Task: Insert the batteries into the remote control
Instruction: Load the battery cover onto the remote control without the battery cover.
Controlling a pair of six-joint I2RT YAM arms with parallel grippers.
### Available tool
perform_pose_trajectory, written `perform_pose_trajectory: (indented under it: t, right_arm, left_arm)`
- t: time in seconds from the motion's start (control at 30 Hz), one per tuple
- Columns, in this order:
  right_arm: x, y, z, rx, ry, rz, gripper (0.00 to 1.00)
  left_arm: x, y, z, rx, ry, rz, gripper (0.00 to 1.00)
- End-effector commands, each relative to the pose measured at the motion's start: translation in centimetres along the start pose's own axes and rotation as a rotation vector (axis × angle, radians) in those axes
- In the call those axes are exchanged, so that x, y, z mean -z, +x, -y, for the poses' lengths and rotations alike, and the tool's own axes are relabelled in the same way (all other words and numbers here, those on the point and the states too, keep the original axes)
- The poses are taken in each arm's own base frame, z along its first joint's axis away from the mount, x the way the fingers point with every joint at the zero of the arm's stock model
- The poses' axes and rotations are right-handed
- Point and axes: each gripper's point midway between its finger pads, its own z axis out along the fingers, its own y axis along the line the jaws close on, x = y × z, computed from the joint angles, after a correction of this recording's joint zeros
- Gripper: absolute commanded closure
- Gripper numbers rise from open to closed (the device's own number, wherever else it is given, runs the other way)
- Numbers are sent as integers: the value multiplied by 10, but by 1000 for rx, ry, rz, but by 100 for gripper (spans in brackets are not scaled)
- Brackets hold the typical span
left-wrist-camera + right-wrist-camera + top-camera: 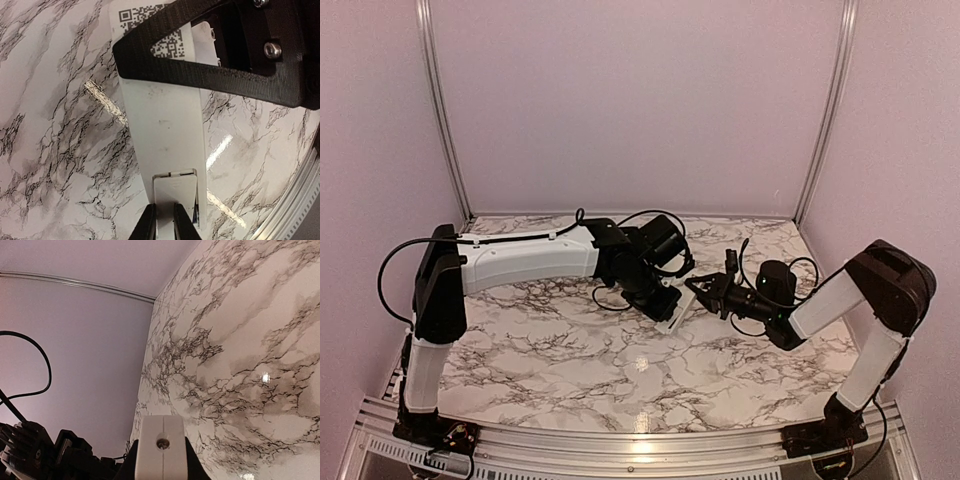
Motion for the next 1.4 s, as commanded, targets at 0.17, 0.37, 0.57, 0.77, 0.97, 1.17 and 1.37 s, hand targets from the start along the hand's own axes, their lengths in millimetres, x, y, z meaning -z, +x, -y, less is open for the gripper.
perform_pose_trajectory:
  t: [0.17, 0.37, 0.57, 0.77, 0.97, 1.17, 1.37]
  right_arm:
    - [-2, 1, -53, 8, -198, -14, 100]
    - [2, -2, -62, 9, -238, 4, 100]
    - [6, -4, -63, 6, -244, 23, 100]
    - [7, -2, -56, -7, -227, 24, 100]
    - [9, -2, -49, -17, -205, 33, 100]
    - [10, -4, -45, -20, -192, 42, 100]
    - [10, -5, -45, -22, -189, 45, 100]
  left_arm:
    - [-19, 4, -8, 64, -16, -26, 85]
    - [-24, 9, -5, 84, 1, -46, 78]
    - [-15, 5, -17, 90, -61, -15, 69]
    - [5, -10, -24, 65, -100, 45, 62]
    - [30, -30, -21, 35, -88, 129, 49]
    - [49, -38, -9, -1, -21, 187, 36]
    - [60, -36, 8, -34, 82, 213, 28]
